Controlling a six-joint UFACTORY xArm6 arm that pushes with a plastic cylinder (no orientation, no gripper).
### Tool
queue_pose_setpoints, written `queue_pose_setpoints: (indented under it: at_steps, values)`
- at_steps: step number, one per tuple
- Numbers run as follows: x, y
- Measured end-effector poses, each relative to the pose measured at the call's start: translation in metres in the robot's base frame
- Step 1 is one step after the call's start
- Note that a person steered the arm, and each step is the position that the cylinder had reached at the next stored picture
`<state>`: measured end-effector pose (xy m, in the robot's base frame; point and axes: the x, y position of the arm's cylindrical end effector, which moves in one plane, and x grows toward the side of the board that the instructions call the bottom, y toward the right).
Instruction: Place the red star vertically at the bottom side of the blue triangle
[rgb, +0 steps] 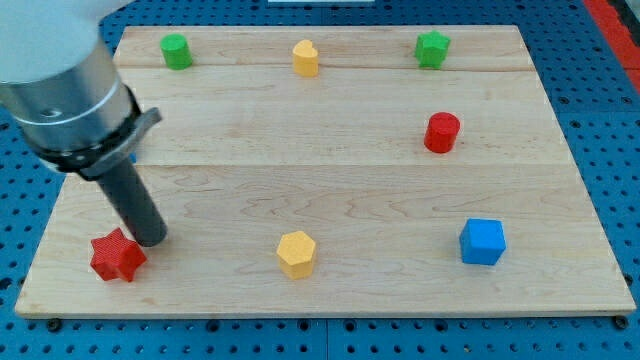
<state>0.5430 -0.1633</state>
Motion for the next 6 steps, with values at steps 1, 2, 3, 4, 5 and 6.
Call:
queue_pose_setpoints:
  at_steps: [1, 2, 3, 4, 5, 6]
  values:
    - [0.028, 0.001]
    - [0.021, -0.023]
    - [0.020, -0.041]
    - [0.003, 0.001]
    - [-0.040, 0.028]
    - [-0.100, 0.029]
